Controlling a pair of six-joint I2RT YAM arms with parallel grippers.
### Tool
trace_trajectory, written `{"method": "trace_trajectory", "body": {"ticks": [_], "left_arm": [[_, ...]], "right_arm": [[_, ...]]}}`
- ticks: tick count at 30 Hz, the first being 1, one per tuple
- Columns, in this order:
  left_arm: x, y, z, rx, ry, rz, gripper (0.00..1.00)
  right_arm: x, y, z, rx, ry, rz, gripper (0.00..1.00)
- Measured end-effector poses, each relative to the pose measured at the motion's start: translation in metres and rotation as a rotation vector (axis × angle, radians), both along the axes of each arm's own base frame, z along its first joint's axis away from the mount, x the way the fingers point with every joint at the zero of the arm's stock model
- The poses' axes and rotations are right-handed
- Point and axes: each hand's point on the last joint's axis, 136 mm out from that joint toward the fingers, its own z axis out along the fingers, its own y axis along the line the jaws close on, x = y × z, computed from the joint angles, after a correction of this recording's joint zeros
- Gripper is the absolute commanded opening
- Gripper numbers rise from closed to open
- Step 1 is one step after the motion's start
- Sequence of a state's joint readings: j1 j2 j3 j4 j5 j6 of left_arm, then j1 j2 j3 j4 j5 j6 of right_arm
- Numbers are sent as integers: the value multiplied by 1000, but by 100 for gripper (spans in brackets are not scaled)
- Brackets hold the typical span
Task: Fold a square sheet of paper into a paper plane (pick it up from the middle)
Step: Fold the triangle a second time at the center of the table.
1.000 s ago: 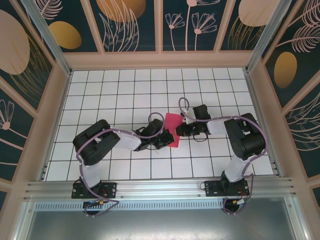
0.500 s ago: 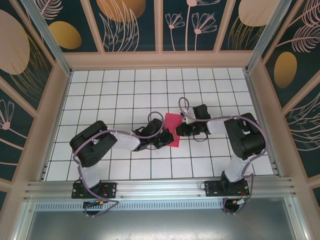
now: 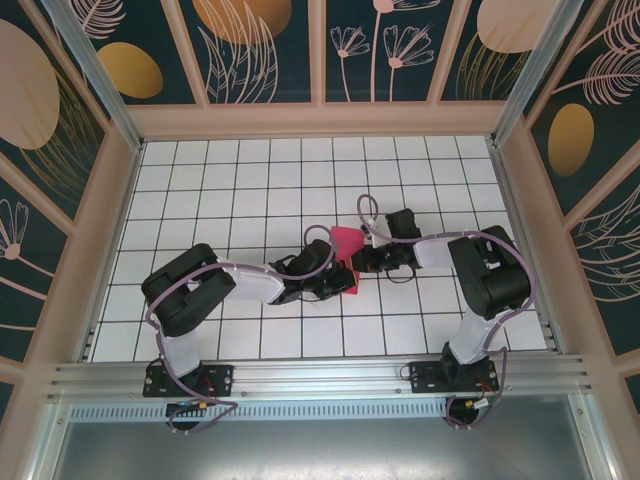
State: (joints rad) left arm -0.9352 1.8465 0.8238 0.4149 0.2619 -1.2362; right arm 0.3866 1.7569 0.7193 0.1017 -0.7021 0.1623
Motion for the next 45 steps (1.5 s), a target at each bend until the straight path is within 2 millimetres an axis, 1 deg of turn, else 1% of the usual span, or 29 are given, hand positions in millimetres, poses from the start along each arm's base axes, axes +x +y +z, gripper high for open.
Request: {"method": "trace_trajectory", "body": {"ticks": [14,21,26,32,45], "left_arm": [[1,1,-1,5,-3,6,5],[-4,2,-21,38,23,-1,6],[-4,-3,-21,25,15,-6,6],[-4,-3,-20,29,9,-3,8],[-8,-4,-18,38,5,-13,8]], "right_arm": [[0,0,0,2,1,1,12],[0,1,0,3,2,2,12],[0,1,0,3,2,2,12],[0,1,0,3,2,2,13],[0,1,0,5,3,3,13]]}}
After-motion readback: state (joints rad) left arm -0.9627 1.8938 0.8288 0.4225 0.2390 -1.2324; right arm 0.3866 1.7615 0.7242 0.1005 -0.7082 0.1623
